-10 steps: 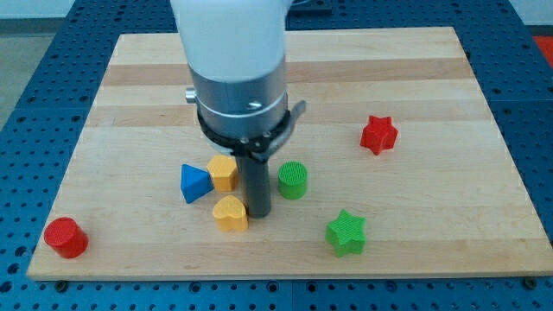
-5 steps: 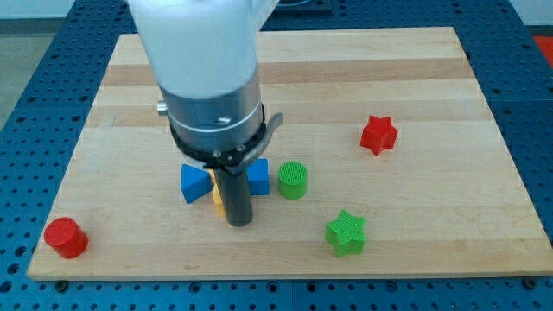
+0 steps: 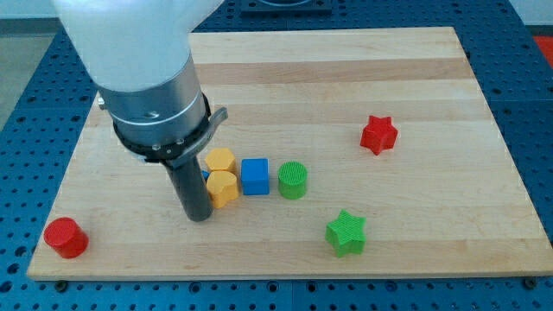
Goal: Push the yellow blocks and blue blocks slight to the upwards
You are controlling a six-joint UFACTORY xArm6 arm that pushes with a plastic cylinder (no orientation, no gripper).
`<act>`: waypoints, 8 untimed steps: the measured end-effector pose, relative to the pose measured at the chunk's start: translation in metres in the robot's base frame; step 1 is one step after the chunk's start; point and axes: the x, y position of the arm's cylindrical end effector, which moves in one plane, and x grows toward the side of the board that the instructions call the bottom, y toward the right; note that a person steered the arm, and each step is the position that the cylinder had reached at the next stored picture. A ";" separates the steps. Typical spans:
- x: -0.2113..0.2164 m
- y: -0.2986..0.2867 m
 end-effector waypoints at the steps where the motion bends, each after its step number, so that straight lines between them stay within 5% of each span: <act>1: -0.023 0.000; 2: -0.031 0.000; 4: 0.037 -0.001; 6: 0.002 0.073; 8: -0.039 0.075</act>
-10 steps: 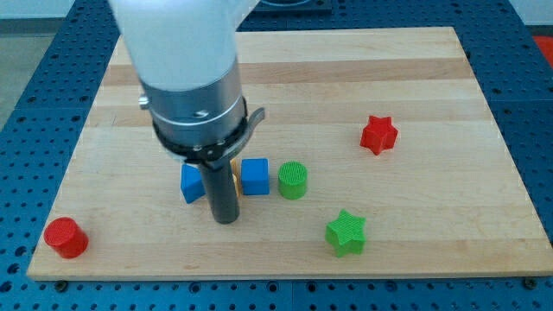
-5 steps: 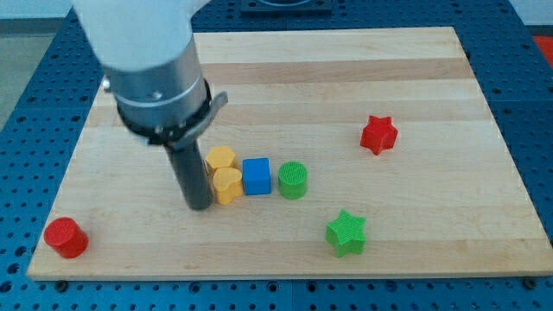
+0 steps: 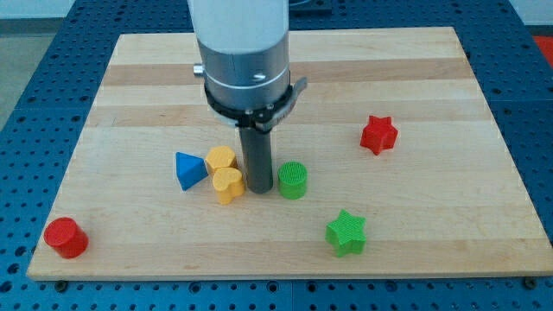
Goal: Push the yellow blocks and blue blocks slight to the upwards
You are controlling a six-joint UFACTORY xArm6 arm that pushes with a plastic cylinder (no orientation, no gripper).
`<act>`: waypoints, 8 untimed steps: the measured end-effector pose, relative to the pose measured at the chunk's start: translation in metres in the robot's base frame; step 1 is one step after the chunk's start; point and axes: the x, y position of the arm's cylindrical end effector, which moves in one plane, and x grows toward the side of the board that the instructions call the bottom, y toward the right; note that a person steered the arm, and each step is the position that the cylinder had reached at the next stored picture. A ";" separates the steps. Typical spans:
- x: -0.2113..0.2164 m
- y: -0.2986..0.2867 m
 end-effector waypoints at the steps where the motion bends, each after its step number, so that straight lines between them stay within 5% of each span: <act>1: -0.014 0.000; 4: 0.053 -0.025; 8: -0.010 -0.036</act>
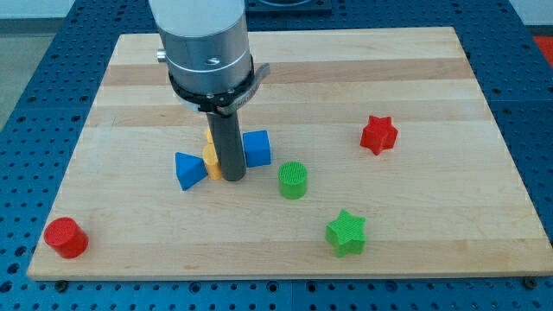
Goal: Push the yellow blocks and blue blocks slight to the upwards
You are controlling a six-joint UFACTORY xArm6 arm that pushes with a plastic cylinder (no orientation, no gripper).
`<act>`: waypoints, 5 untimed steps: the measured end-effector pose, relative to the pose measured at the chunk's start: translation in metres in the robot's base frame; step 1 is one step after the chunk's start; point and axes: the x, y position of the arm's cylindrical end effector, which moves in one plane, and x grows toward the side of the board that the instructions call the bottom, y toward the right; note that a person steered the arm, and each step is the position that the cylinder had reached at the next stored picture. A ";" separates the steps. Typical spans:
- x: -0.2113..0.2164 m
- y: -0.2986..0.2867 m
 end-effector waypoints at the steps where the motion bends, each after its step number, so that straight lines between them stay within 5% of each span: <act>1: 0.015 0.000; 5: 0.017 0.039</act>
